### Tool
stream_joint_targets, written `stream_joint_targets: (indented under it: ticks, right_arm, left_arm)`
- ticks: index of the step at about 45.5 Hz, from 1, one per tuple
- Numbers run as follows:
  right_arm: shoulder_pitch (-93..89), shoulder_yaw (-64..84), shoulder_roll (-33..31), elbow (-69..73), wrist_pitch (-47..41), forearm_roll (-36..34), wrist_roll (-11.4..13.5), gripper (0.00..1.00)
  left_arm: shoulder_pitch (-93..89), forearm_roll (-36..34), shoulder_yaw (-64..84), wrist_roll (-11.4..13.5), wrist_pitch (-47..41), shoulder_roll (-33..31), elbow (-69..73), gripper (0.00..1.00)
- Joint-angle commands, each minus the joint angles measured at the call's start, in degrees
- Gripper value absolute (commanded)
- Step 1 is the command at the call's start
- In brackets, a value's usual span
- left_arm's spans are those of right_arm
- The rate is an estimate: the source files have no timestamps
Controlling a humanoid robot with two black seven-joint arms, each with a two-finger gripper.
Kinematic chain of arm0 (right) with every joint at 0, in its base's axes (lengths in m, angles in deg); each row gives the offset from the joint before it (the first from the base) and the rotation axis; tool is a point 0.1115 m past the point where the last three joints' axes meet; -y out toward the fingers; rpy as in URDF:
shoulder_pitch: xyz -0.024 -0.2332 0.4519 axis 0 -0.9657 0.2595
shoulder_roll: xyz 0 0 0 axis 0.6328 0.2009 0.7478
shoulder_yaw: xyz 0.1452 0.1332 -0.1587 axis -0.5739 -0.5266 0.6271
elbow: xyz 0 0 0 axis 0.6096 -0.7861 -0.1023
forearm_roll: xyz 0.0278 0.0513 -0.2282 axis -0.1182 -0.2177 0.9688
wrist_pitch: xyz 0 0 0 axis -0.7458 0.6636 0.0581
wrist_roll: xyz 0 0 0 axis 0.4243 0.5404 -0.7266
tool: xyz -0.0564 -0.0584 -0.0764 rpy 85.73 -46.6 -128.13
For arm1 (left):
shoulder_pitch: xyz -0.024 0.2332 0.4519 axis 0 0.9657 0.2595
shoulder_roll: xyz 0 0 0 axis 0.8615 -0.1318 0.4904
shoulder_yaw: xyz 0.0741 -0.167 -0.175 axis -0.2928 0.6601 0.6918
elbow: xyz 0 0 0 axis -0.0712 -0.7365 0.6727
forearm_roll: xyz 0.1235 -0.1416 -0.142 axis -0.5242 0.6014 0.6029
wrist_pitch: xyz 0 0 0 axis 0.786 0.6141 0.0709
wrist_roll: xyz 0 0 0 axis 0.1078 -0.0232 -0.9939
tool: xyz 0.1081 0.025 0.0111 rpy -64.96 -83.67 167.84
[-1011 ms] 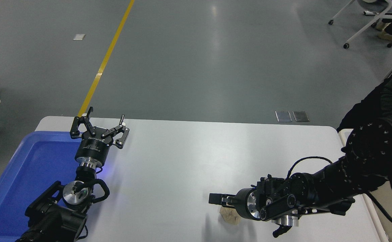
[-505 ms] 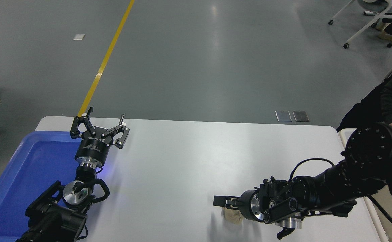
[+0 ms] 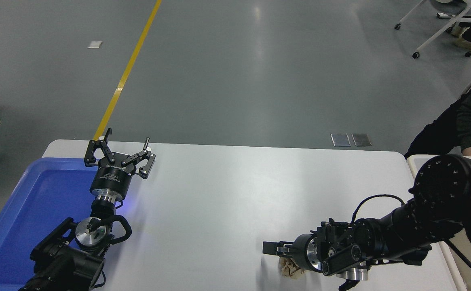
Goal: Pick up paper ball place in dustbin
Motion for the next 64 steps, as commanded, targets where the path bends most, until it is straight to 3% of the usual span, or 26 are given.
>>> stream_joint_targets:
  ticks: [1,19,29,30,32,33,47,64]
  right_arm:
    - [-0.1,1.1,0.0,0.0,0.4,0.3,0.0,0.87]
    - [-1.3,7.2,0.0,0.4,2.5,2.3,-1.1,0.85]
    - [-1.6,7.3,0.0,0.7,3.5,2.2,-1.5,0.41]
    - [-1.5,7.4,0.0,0.8,3.5,2.3,-1.5,0.32]
    - [-1.5,7.4,0.0,0.9,3.5,2.3,-1.5,0.03]
    - [-1.4,7.5,0.0,0.9,3.5,2.2,-1.5,0.00]
    - [2.2,7.4,0.0,4.0,3.5,1.0,-3.2,0.00]
    - [20.7,5.4,0.0,19.6,1.5,1.0,-4.0,0.00]
  left_arm:
    - [0.0,0.0,0.0,0.0,0.0,0.0,0.0,0.99]
    - [0.0,0.0,0.0,0.0,0.0,0.0,0.0,0.99]
    - [0.0,0.0,0.0,0.0,0.0,0.0,0.0,0.99]
    - [0.0,0.0,0.0,0.0,0.0,0.0,0.0,0.99]
    - [0.0,0.0,0.0,0.0,0.0,0.0,0.0,0.99]
    - [0.0,0.0,0.0,0.0,0.0,0.0,0.0,0.99]
    - [0.0,0.0,0.0,0.0,0.0,0.0,0.0,0.99]
    - [0.0,0.0,0.0,0.0,0.0,0.0,0.0,0.99]
